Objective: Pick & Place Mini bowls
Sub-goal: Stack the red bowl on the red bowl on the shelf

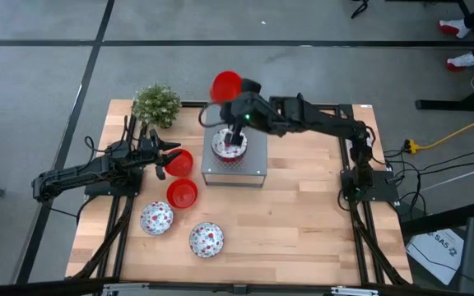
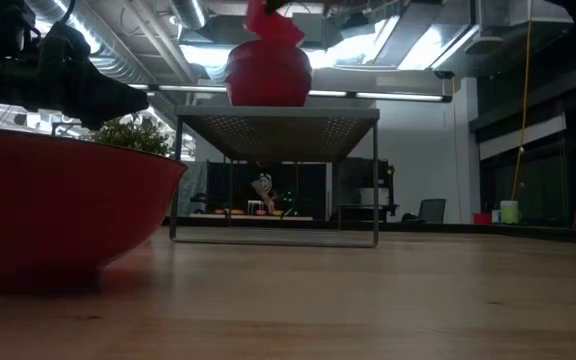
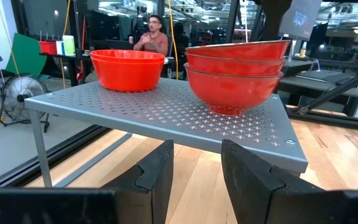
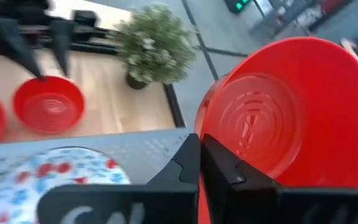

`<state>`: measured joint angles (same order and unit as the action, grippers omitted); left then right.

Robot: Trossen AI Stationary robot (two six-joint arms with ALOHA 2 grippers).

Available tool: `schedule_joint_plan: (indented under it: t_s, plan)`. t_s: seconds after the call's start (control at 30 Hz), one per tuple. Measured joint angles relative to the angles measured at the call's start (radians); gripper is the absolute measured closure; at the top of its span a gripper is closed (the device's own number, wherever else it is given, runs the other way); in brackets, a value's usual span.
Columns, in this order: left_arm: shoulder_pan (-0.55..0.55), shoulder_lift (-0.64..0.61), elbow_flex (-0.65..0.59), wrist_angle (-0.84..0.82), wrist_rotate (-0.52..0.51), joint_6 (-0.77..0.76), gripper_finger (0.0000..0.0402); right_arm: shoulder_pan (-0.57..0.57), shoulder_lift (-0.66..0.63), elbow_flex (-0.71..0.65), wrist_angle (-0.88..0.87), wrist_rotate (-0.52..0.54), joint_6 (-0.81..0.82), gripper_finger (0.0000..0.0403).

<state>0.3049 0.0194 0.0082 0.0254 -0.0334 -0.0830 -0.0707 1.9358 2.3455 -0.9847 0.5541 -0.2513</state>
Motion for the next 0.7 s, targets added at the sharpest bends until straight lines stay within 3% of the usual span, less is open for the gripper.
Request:
schedule_joint_plan:
  t_s: [0.4, 0.7]
  plan:
    - [0.0, 0.0, 0.0, 0.0, 0.0, 0.0, 0.0272, -0.126, 0.026, -0.022, -0.133, -0.059, 0.094, 0.0397]
    - [0.0, 0.0, 0.0, 0.0, 0.0, 0.0, 0.0272, -0.181, 0.028, -0.185, -0.076, -0.168, 0.091, 0.0397]
